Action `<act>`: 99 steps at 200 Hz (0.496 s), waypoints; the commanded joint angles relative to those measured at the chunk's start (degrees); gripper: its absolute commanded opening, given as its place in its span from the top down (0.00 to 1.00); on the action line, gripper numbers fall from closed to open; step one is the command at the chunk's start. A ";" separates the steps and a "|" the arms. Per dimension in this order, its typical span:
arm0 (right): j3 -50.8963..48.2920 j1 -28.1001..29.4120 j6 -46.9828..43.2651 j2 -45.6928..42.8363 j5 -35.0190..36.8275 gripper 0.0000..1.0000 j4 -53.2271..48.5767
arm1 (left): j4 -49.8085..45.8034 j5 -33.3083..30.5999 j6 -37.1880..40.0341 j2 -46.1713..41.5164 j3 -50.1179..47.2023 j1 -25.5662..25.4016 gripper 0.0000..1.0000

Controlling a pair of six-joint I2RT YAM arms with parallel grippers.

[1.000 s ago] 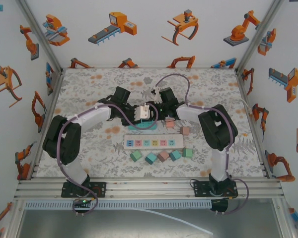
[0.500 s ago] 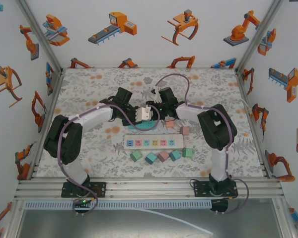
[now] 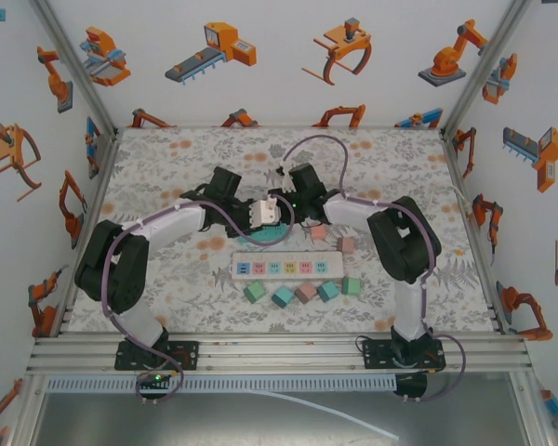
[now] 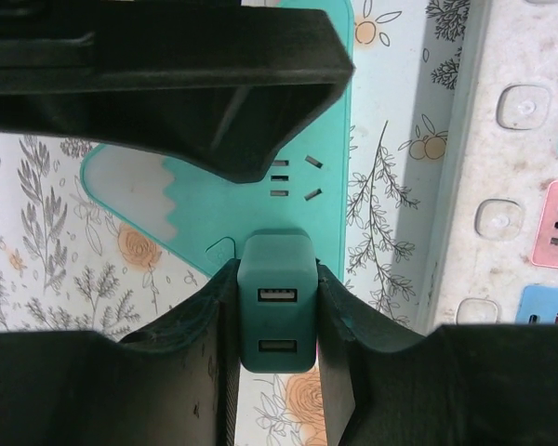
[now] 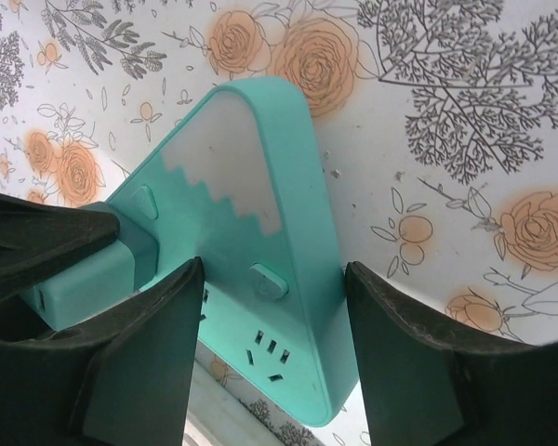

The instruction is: Pull the plug off the socket

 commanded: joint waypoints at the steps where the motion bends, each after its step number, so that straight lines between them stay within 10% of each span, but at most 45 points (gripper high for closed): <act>1: -2.92 0.94 -5.71 6.00 16.95 0.49 -9.41 | 5.75 10.34 -3.79 -4.97 0.13 0.93 1.00; 77: -1.34 1.72 -8.28 6.79 21.93 0.49 -13.14 | 11.25 14.26 -7.27 -8.34 -2.45 2.62 1.00; 99: -1.14 1.72 -8.35 6.93 22.02 0.49 -13.47 | -0.70 1.94 4.21 -6.20 0.56 -0.55 1.00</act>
